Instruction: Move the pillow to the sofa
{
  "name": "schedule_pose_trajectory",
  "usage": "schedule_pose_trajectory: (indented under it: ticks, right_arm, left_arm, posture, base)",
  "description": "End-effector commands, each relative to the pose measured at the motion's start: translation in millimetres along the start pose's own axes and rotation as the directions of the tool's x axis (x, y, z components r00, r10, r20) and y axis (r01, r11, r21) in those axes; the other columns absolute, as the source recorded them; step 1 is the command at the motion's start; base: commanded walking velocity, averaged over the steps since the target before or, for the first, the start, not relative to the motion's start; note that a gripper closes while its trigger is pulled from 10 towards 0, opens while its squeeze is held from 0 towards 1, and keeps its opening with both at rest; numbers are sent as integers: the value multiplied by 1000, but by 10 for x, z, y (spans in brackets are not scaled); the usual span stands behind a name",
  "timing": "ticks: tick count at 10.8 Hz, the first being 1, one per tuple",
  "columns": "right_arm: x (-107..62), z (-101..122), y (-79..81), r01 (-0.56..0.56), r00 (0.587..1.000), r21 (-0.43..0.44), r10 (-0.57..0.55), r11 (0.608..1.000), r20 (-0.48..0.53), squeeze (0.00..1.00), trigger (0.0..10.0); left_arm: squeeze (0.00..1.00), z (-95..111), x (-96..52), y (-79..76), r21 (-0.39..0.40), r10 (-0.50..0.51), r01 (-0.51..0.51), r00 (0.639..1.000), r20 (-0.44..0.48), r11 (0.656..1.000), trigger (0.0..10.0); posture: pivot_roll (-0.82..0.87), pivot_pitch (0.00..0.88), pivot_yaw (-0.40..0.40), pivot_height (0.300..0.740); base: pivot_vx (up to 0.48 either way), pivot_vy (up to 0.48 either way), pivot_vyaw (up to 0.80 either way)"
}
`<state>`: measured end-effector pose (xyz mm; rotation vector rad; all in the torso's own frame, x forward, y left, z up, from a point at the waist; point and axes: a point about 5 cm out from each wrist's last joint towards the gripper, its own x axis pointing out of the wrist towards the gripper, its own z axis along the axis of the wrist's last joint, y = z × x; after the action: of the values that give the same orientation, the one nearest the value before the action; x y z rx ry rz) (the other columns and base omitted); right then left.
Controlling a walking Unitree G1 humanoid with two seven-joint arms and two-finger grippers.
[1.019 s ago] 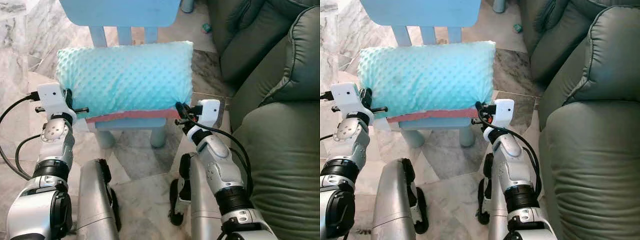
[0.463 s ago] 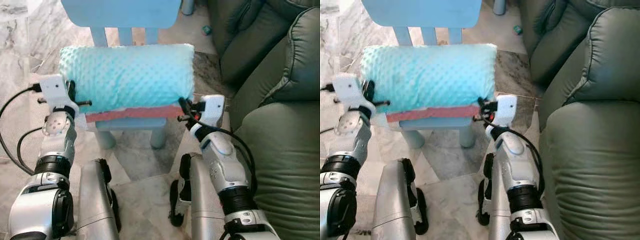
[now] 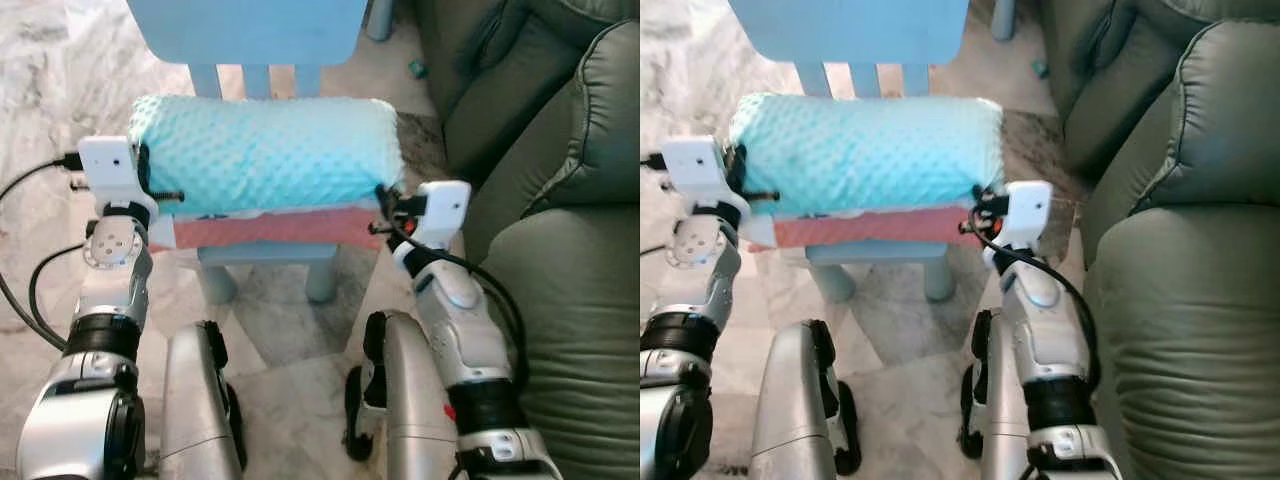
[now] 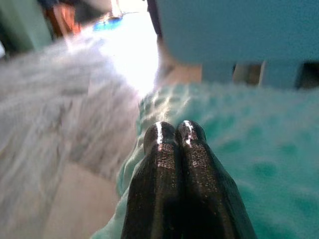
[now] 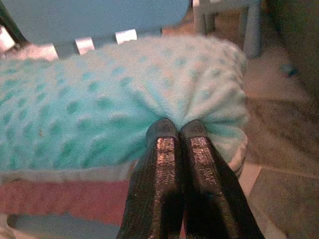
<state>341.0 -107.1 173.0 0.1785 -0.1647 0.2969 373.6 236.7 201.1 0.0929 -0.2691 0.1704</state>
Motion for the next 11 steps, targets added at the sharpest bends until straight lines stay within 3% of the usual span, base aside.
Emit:
schedule_pose_trajectory:
  ticks: [1, 6, 8, 11]
  right_arm:
    - [-89, 16, -39, 17, 1000, -9, -17, 1000, 5, 0, 10000]
    - [-277, 102, -110, 49, 999, -48, -49, 998, 10, 0, 10000]
    - [-281, 161, -71, 43, 999, -39, -42, 998, 24, 0, 10000]
    - [-260, 164, 3, 22, 999, -20, -22, 1000, 28, 0, 10000]
  left_arm:
    - [0, 24, -55, 21, 14, 4, -4, 1000, 16, 1000, 10000]
    - [0, 67, -300, 5, 10, 12, -12, 999, 33, 1000, 10000]
    - [0, 101, -434, -114, 16, -36, 35, 999, 34, 999, 10000]
    - [0, 154, -382, -158, -4, -33, 33, 998, 46, 999, 10000]
  posture:
    - [-69, 186, -15, 534]
    - [-72, 131, -13, 534]
    - [-68, 116, -9, 534]
    - [-67, 95, -10, 534]
  base:
    - [0, 0, 0]
    - [0, 0, 0]
    - [0, 0, 0]
    - [0, 0, 0]
